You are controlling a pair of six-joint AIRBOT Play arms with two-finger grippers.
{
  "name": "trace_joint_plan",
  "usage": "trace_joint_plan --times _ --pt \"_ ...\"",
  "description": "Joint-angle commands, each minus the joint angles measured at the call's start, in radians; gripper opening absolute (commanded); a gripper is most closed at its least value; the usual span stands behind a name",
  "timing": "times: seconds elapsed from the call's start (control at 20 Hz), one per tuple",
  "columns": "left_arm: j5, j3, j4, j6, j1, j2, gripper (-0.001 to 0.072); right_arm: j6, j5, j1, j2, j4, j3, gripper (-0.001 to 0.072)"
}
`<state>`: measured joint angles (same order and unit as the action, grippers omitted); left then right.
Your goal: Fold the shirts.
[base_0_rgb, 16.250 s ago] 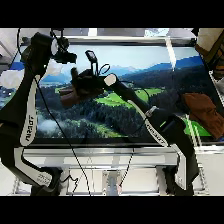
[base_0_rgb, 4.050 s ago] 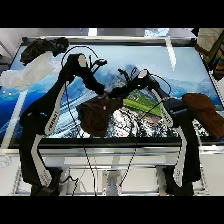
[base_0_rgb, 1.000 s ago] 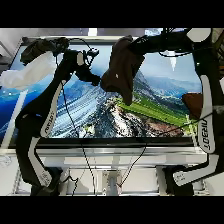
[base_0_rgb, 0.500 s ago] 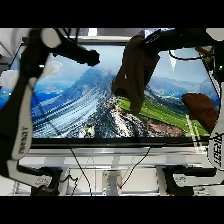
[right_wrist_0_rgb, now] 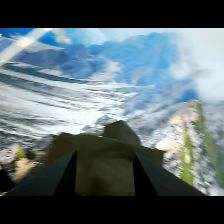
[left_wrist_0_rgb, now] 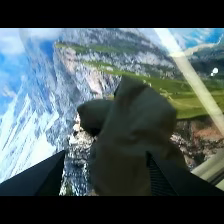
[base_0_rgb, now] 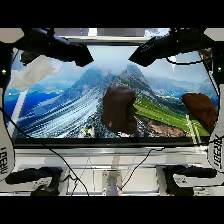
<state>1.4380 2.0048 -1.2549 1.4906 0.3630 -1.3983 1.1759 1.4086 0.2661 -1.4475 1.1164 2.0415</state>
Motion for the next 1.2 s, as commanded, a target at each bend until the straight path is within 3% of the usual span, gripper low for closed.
trace_joint_plan --times 0.0,0.25,0.55,0.7,0.85,1.15 --pt "0.024 -0.057 0.014 -0.006 0.001 -0.006 0.0584 0.066 -0.043 0.002 0.0 0.212 -0.04 0.0407" --pt "0.021 -0.177 0.138 -0.052 0.001 -0.013 0.0581 0.089 0.153 0.025 0.0 0.048 -0.142 0.0398" --pt "-0.057 -0.437 0.134 -0.086 0.001 -0.014 0.0581 0.114 0.25 0.04 0.0 0.118 -0.368 0.0399" --pt "-0.11 -0.537 0.19 -0.099 0.001 -0.014 0.058 0.114 0.215 0.032 0.0 0.224 -0.499 0.0398" --pt "-0.184 -0.563 0.235 -0.112 0.004 -0.014 0.0579 0.096 0.153 0.011 0.0 0.159 -0.649 0.0398" --pt "-0.239 -0.563 0.245 -0.111 0.006 -0.014 0.058 0.003 -0.174 0.01 -0.009 0.056 -0.799 0.041"
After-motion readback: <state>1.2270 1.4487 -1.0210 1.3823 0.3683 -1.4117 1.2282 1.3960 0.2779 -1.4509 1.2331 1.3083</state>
